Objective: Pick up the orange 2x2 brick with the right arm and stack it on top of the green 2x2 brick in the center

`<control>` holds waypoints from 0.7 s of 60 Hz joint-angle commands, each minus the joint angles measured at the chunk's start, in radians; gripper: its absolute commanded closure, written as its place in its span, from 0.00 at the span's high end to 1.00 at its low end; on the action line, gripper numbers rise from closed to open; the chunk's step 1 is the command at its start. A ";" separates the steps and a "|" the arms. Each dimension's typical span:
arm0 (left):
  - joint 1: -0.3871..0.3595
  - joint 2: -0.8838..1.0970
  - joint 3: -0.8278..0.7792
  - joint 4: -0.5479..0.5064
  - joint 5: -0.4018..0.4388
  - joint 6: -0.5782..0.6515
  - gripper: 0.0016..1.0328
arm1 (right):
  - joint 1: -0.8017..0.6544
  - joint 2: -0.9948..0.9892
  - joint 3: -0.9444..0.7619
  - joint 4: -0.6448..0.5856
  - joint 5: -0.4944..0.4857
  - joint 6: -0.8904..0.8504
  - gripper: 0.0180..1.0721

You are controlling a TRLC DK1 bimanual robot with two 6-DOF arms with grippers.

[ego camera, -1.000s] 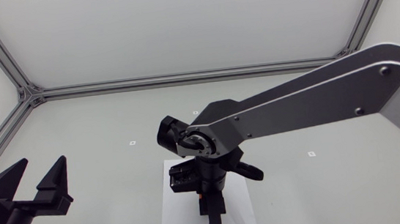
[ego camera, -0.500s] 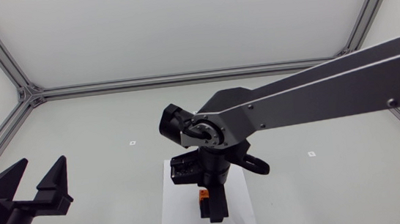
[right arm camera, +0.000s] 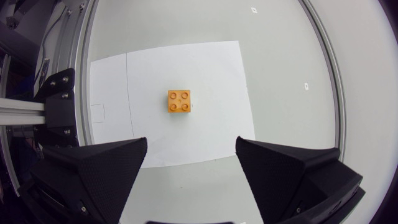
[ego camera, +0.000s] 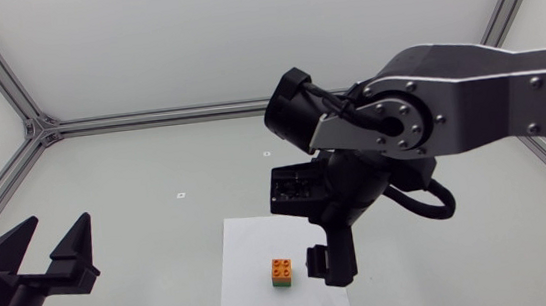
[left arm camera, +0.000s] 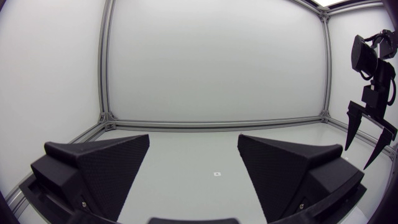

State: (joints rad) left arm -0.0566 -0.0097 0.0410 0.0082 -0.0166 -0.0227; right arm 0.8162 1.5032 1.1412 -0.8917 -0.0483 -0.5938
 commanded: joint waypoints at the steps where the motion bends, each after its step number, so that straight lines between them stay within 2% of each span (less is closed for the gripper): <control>1: -0.008 -0.003 -0.041 -0.011 0.003 0.007 0.96 | -0.058 -0.090 -0.057 -0.007 0.001 0.034 0.96; 11: -0.008 -0.003 -0.041 -0.011 0.003 0.006 0.96 | -0.242 -0.258 -0.155 0.088 -0.002 0.052 0.96; 33: -0.008 -0.003 -0.041 -0.011 0.003 0.006 0.96 | -0.746 -0.554 -0.371 0.303 -0.128 0.045 0.96; 42: -0.008 -0.003 -0.041 -0.011 0.003 0.006 0.96 | -0.873 -0.649 -0.457 0.378 -0.139 0.002 0.96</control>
State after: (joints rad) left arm -0.0566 -0.0097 0.0410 0.0082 -0.0166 -0.0223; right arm -0.0078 0.9009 0.7414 -0.5434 -0.1772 -0.5697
